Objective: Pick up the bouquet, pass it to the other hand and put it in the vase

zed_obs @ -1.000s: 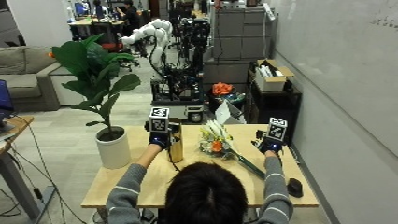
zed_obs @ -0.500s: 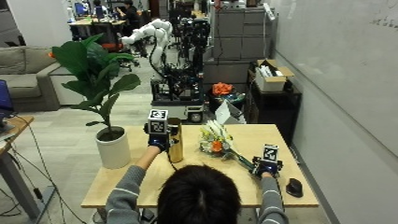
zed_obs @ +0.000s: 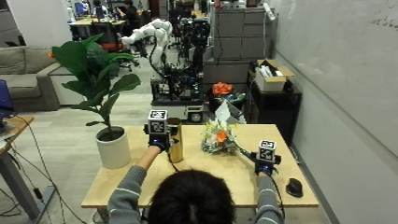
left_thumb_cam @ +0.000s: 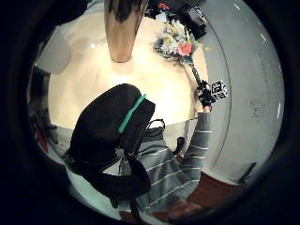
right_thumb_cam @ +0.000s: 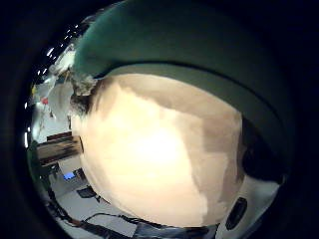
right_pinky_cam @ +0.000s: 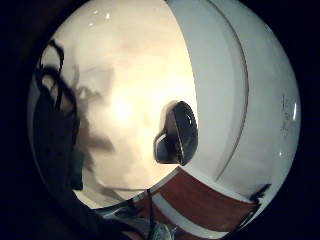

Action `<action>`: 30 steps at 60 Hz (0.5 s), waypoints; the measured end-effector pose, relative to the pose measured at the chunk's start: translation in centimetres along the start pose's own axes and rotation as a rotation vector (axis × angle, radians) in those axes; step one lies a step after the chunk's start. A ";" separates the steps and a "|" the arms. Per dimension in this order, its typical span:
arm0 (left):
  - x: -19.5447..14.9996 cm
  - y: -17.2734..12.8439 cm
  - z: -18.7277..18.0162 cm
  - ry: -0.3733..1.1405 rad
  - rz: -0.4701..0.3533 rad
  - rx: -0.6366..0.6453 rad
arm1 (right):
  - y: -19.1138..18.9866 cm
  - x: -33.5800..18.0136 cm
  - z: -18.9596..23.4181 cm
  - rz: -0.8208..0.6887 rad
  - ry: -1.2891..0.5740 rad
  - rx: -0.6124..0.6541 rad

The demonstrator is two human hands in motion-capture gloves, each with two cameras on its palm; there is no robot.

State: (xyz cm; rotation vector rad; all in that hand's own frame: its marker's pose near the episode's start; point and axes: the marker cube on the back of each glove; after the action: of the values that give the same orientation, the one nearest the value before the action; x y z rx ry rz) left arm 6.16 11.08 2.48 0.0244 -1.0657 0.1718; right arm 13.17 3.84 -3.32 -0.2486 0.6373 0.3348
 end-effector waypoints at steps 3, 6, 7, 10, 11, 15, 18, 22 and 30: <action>-0.4 -1.2 0.6 -0.011 -0.025 -0.014 | -1.3 0.2 -1.1 0.062 -0.026 0.193; -0.3 -1.5 0.3 -0.007 -0.032 -0.020 | -2.9 -0.3 -2.8 0.102 -0.092 0.407; -0.1 -1.1 -0.1 0.001 -0.026 -0.018 | -3.1 -0.2 -3.2 0.121 -0.096 0.443; 0.6 0.1 -1.8 0.025 -0.006 -0.001 | -3.5 0.0 -4.2 0.169 -0.126 0.484; 0.9 0.8 -2.6 0.036 0.009 0.015 | -3.4 -0.1 -4.6 0.176 -0.155 0.483; 2.2 2.8 -5.6 0.095 0.062 0.081 | -2.8 -0.6 -6.1 0.212 -0.265 0.458; 2.5 2.3 -6.1 0.136 0.057 0.090 | -2.9 -1.0 -8.2 0.230 -0.379 0.513; 2.6 0.6 -5.8 0.197 0.032 0.051 | -2.0 -2.4 -11.0 0.192 -0.580 0.522; 3.9 -1.5 -6.8 0.409 -0.031 0.081 | 0.5 -6.0 -17.0 0.058 -0.958 0.534</action>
State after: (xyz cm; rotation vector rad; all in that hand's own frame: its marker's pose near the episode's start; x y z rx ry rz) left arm 14.10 10.76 2.70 0.0759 -0.6502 0.1824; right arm -0.63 -2.61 -12.89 0.4357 -0.2283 0.2862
